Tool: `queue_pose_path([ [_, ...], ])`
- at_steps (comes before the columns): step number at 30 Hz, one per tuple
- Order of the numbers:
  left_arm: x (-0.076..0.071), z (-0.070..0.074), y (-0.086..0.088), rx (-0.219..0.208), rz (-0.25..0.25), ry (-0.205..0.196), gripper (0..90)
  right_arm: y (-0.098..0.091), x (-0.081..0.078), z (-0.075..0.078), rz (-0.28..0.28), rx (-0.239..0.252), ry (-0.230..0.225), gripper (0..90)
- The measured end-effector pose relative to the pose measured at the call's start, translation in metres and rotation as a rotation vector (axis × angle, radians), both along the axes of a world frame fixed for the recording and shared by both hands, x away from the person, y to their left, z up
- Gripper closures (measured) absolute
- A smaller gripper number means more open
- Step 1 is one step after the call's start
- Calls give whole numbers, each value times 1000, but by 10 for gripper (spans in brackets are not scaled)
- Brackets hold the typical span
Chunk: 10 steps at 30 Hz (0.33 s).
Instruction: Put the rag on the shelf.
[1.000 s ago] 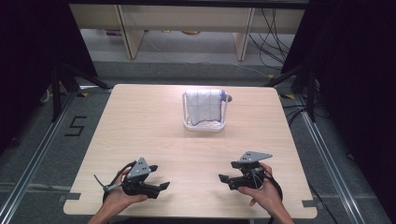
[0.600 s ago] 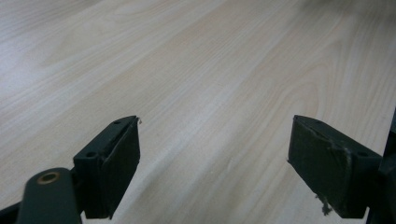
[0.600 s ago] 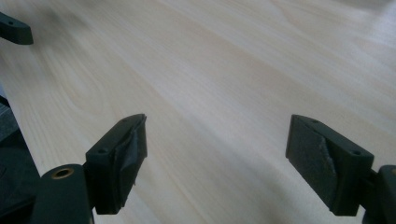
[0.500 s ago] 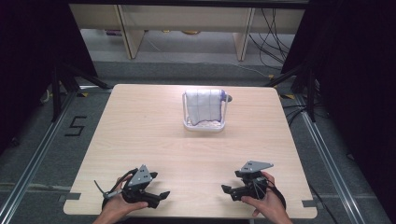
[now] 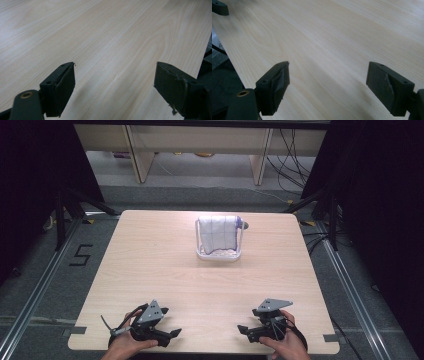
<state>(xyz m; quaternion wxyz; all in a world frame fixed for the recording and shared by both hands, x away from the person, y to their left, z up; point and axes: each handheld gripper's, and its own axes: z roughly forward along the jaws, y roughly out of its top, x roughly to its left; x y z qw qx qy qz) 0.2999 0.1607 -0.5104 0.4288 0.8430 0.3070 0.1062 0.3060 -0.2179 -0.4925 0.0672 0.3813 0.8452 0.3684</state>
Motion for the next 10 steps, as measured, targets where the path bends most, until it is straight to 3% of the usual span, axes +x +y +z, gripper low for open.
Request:
queue_pose_path([
  [1,2,1,2,33,-21,-7,168,0,0,0,0,-3,0,197],
  [10,1,1,2,26,-18,-5,171,1,0,-2,-5,-6,0,195],
])
